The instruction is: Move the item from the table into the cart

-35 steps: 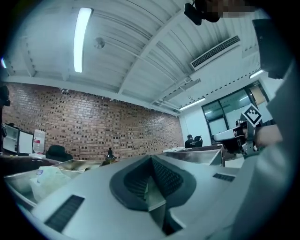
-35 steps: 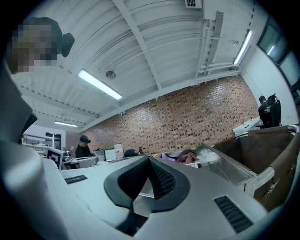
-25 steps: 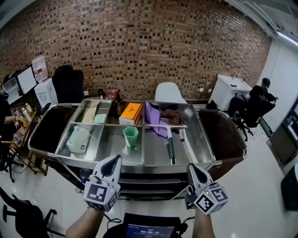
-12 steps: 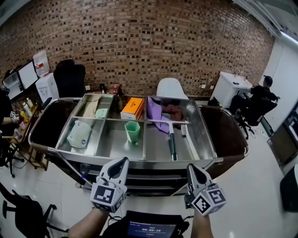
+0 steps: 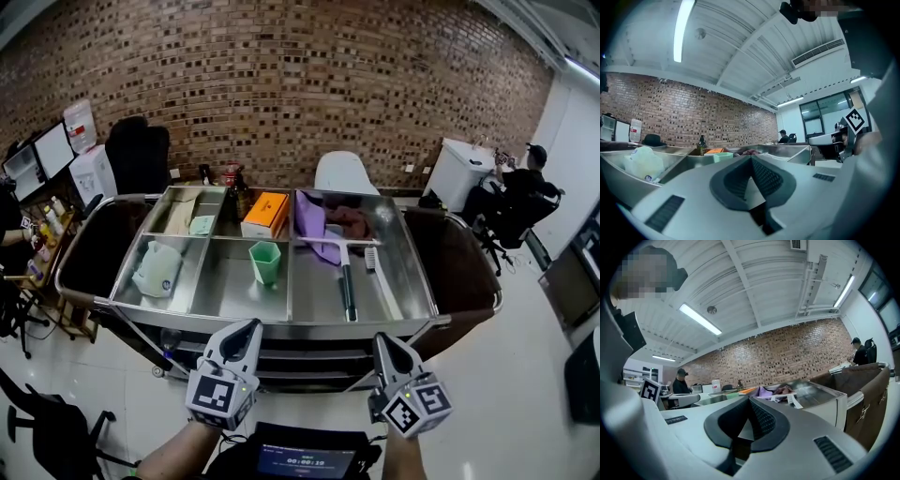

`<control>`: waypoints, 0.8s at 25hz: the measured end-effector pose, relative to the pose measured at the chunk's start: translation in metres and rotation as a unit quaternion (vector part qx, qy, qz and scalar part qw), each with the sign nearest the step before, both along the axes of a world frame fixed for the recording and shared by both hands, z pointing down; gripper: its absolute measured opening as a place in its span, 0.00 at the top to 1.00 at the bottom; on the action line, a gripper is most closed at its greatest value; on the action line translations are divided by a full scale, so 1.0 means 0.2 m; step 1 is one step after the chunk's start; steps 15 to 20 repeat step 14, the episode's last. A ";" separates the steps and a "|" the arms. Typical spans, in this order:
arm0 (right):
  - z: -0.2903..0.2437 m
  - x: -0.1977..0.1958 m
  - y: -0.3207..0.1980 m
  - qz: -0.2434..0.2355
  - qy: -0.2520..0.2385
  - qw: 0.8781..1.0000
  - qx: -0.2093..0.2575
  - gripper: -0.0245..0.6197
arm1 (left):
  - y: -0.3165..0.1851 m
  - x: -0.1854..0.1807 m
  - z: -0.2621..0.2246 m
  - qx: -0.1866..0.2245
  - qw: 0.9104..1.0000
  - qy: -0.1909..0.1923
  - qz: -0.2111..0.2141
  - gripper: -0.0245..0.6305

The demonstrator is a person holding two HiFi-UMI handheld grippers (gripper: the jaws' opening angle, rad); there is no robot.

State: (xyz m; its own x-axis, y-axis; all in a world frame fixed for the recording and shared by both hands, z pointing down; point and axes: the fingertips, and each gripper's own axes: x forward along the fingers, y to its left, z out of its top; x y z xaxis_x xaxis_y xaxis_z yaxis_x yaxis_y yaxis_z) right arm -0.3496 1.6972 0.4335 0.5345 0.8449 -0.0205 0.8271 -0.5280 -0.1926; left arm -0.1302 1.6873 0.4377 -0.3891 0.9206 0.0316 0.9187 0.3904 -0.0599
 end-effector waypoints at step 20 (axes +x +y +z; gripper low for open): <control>0.01 -0.01 0.02 0.004 -0.011 1.000 0.001 0.95 | 0.04 0.00 0.01 0.004 1.000 0.002 0.001 0.94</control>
